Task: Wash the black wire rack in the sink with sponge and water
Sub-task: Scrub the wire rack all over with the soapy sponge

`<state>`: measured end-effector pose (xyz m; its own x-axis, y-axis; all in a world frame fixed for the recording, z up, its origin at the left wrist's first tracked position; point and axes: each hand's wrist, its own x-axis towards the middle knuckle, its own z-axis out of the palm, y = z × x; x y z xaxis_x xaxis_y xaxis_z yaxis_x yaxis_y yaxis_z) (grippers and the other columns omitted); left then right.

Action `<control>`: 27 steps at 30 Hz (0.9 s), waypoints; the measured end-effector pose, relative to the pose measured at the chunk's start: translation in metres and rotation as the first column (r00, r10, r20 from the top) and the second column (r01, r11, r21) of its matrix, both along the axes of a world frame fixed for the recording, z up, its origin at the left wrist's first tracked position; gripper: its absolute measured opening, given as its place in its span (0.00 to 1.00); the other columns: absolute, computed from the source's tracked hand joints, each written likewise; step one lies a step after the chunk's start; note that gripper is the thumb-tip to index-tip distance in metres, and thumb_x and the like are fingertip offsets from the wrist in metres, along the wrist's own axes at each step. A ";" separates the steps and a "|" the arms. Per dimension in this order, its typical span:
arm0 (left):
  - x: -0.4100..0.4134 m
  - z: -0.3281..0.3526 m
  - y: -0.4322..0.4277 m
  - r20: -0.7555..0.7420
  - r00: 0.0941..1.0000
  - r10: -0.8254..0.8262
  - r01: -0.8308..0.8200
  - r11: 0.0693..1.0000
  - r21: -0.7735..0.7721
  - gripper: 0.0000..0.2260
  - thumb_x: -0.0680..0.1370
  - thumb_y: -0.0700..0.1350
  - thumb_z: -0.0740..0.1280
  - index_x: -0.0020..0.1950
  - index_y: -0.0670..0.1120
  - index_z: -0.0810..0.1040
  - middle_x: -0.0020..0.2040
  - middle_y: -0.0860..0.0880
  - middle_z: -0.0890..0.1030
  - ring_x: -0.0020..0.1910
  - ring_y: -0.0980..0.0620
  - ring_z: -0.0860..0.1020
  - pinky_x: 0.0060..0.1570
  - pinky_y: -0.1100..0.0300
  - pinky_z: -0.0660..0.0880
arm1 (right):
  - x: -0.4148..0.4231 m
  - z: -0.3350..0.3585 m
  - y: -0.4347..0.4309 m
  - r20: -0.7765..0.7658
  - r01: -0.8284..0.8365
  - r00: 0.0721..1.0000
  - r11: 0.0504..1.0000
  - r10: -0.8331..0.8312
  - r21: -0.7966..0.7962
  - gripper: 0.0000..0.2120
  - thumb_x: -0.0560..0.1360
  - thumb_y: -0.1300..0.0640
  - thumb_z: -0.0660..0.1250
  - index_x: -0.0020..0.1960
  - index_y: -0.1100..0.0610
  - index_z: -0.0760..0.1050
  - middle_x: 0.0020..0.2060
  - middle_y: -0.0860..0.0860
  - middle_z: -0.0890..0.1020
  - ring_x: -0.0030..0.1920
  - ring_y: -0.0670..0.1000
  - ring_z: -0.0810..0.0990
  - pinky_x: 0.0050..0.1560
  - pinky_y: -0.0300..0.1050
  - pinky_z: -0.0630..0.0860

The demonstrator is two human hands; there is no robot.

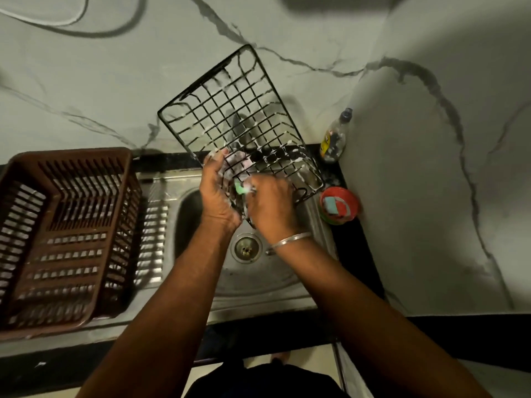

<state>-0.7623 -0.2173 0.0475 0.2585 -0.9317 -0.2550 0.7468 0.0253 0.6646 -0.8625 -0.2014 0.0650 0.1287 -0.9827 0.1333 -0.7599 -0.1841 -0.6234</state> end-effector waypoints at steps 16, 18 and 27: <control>0.014 0.000 -0.008 -0.030 1.000 0.001 -0.003 0.997 -0.078 0.17 0.75 0.50 0.73 0.59 0.43 0.78 0.54 0.40 0.83 0.48 0.43 0.83 0.48 0.50 0.79 | -0.021 0.016 0.003 0.071 -0.350 0.937 0.929 0.343 0.119 0.08 0.72 0.67 0.76 0.46 0.57 0.82 0.44 0.49 0.84 0.44 0.46 0.79 0.40 0.39 0.74; 0.014 -0.002 -0.007 -0.014 1.000 0.004 -0.005 0.999 -0.046 0.19 0.74 0.50 0.73 0.60 0.43 0.77 0.54 0.40 0.83 0.47 0.43 0.83 0.47 0.50 0.80 | -0.026 0.016 0.003 0.092 -0.390 0.920 0.910 0.380 0.140 0.08 0.72 0.67 0.77 0.47 0.57 0.82 0.46 0.49 0.85 0.45 0.47 0.80 0.38 0.33 0.73; 0.013 0.005 -0.008 0.137 0.990 0.038 -0.037 0.999 -0.010 0.15 0.80 0.49 0.68 0.63 0.42 0.77 0.52 0.41 0.86 0.47 0.42 0.83 0.46 0.49 0.81 | -0.041 0.003 0.002 0.118 -0.321 0.931 0.929 0.345 -0.187 0.12 0.71 0.70 0.74 0.48 0.55 0.80 0.47 0.50 0.84 0.45 0.46 0.79 0.43 0.42 0.77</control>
